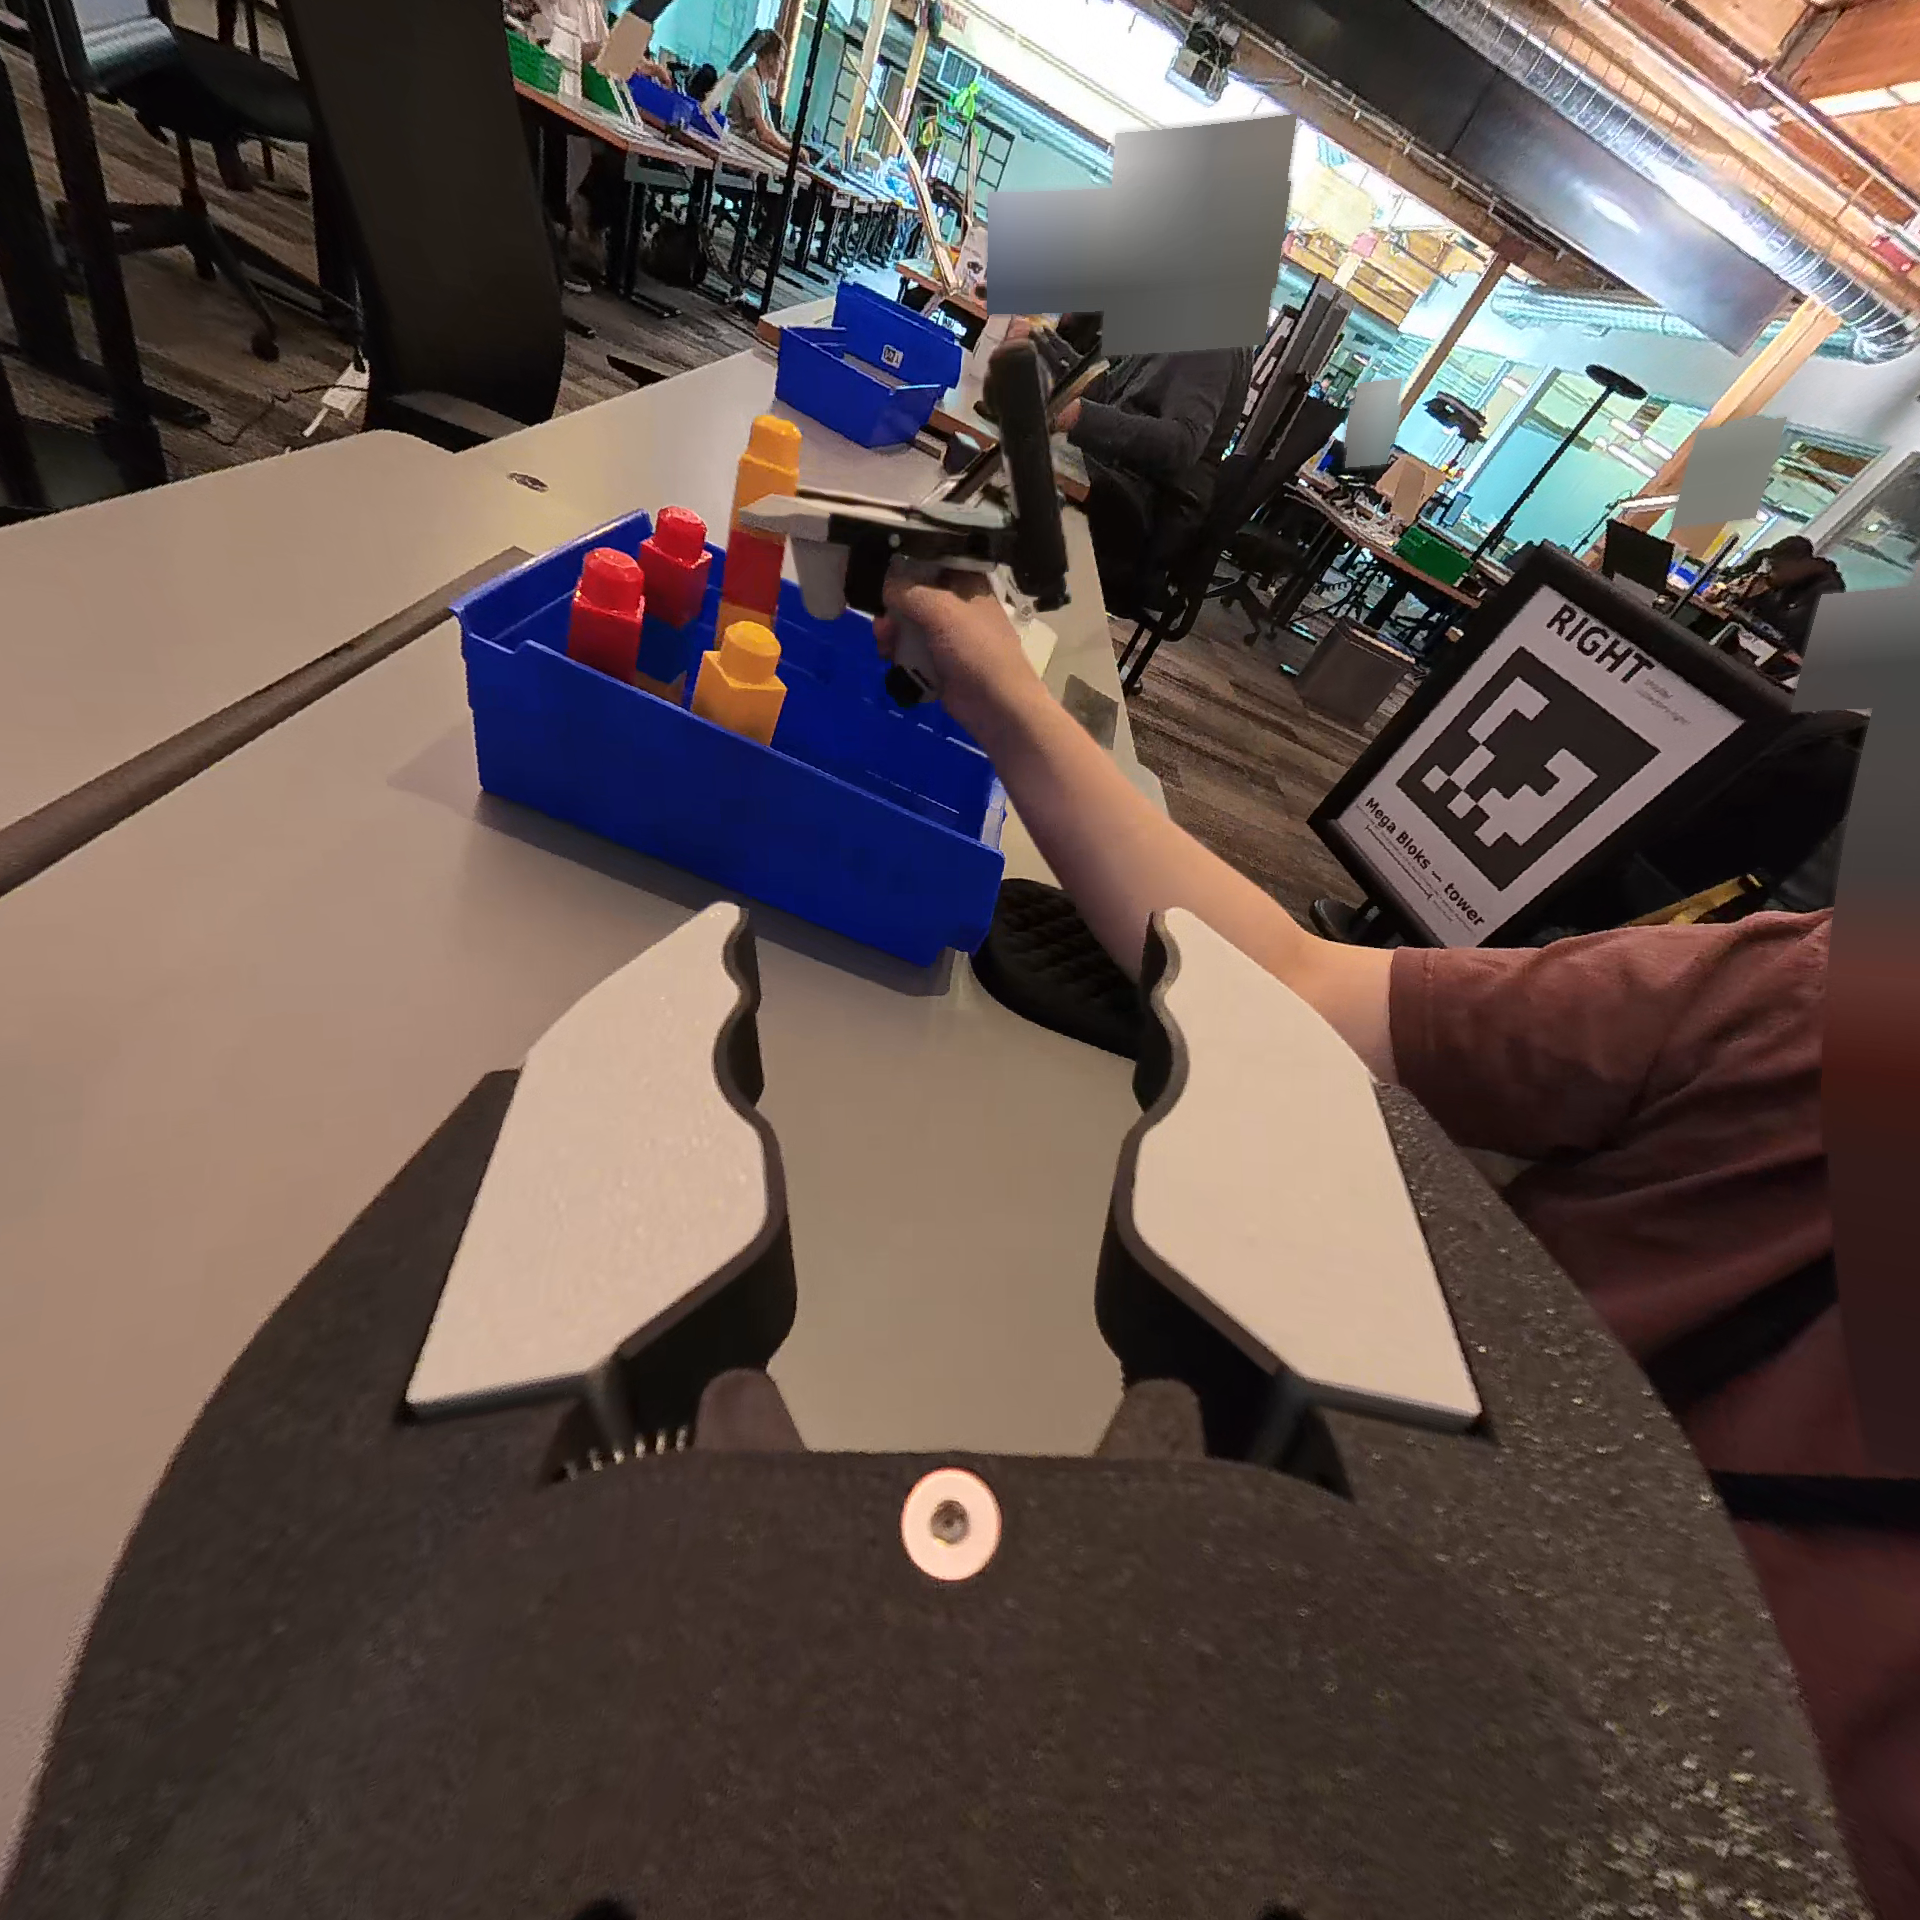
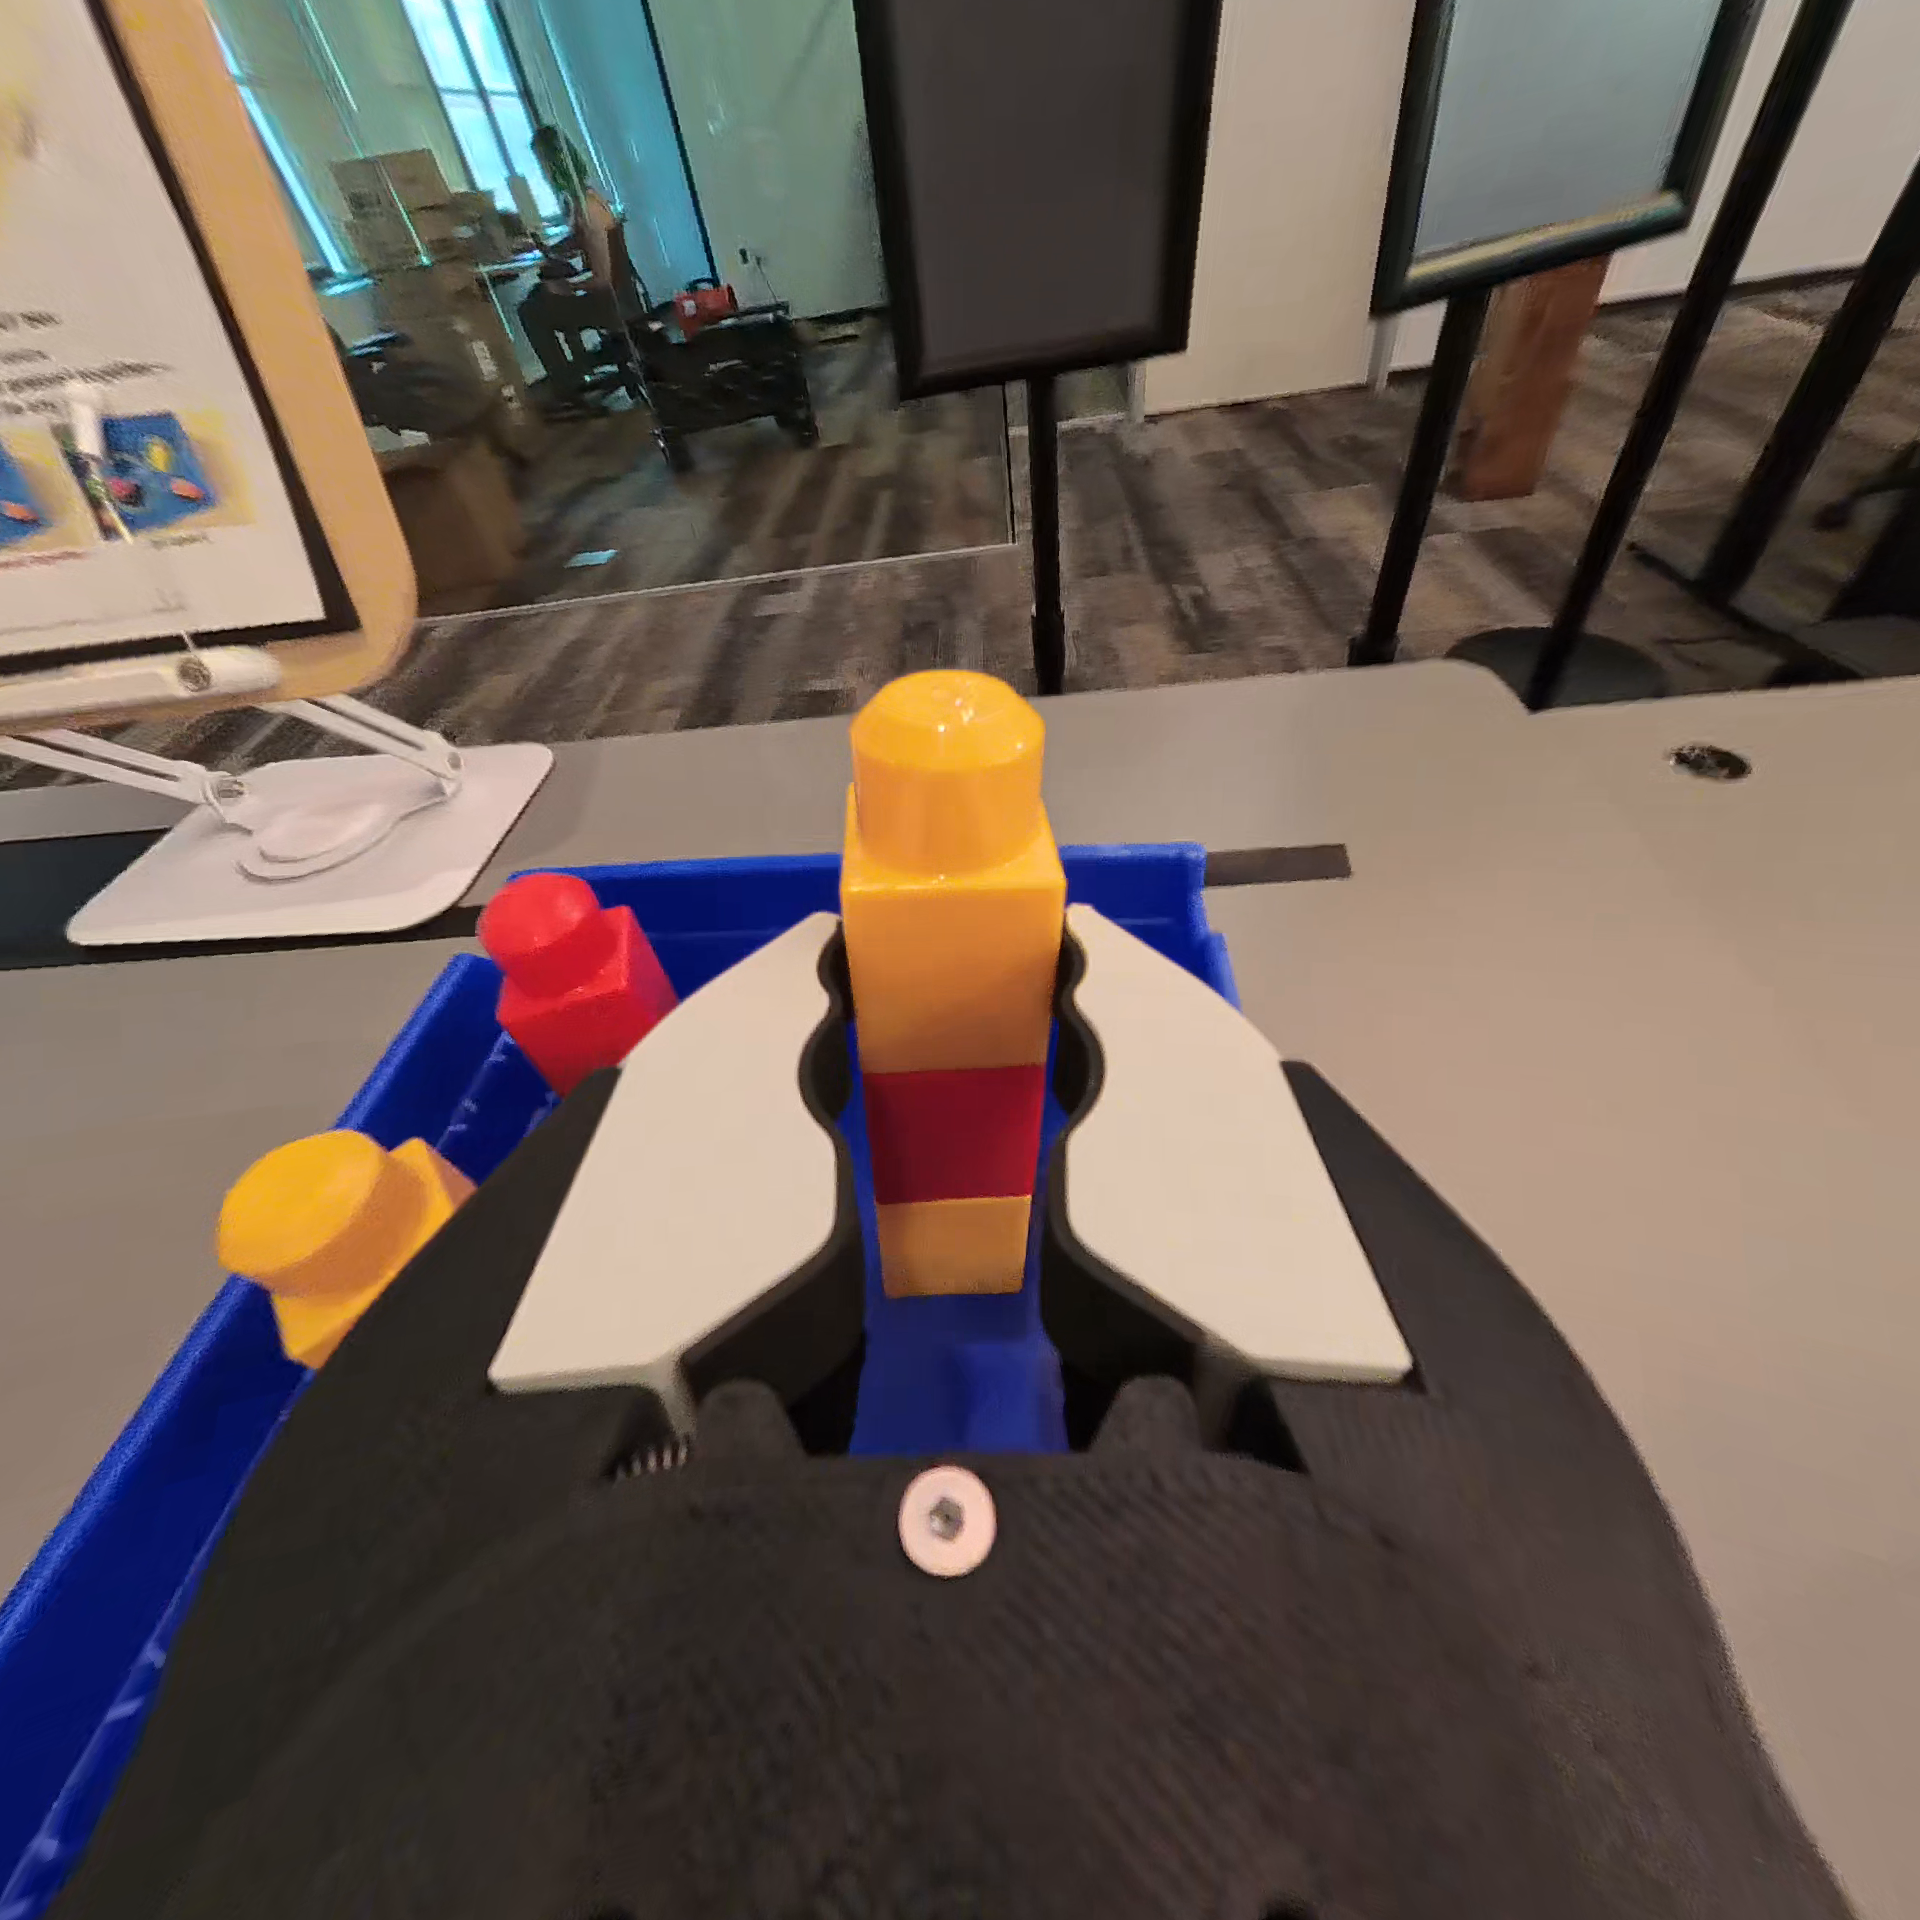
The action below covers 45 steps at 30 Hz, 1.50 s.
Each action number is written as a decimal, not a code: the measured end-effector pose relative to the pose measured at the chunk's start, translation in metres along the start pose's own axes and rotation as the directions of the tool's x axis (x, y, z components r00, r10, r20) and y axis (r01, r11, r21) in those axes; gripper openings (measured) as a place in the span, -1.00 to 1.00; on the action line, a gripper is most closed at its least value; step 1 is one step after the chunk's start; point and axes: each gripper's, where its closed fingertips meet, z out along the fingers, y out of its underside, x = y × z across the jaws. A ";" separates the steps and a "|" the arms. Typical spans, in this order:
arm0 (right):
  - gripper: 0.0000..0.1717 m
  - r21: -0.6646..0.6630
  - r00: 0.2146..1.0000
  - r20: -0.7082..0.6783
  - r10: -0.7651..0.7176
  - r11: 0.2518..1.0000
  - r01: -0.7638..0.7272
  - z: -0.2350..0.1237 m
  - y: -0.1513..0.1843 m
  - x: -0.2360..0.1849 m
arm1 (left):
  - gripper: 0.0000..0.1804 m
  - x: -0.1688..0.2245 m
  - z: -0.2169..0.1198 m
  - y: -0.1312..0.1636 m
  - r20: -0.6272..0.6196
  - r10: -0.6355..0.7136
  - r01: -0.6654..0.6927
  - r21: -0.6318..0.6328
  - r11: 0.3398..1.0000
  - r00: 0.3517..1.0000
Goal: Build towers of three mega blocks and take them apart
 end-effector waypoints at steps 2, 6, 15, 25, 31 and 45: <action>-0.57 -0.035 0.999 0.021 0.036 0.999 -0.035 0.007 0.015 -0.002 | -0.22 0.000 0.000 0.001 0.000 0.001 -0.001 -0.005 1.000 1.000; -0.58 -0.074 1.000 -0.023 0.005 0.997 -0.007 0.011 0.035 0.000 | -0.23 0.001 -0.001 -0.002 -0.007 0.007 -0.007 0.003 1.000 1.000; -0.57 -0.151 0.997 -0.028 -0.068 0.987 0.063 0.014 0.060 -0.003 | -0.23 0.008 0.001 -0.003 -0.024 0.020 -0.020 -0.003 1.000 1.000; -0.42 -0.263 0.993 -0.001 -0.121 0.958 0.116 0.002 0.073 -0.007 | -0.23 0.012 0.001 -0.003 -0.040 0.015 -0.015 -0.006 1.000 0.999; -0.14 -0.133 0.974 0.002 -0.226 0.965 0.224 -0.019 0.029 -0.016 | -0.22 0.014 -0.001 -0.005 -0.037 0.014 -0.015 -0.005 1.000 0.999; -0.29 -0.081 0.812 0.482 -0.328 0.907 0.414 -0.042 0.053 -0.122 | -0.21 0.016 -0.003 -0.007 -0.039 0.013 -0.013 -0.004 1.000 0.999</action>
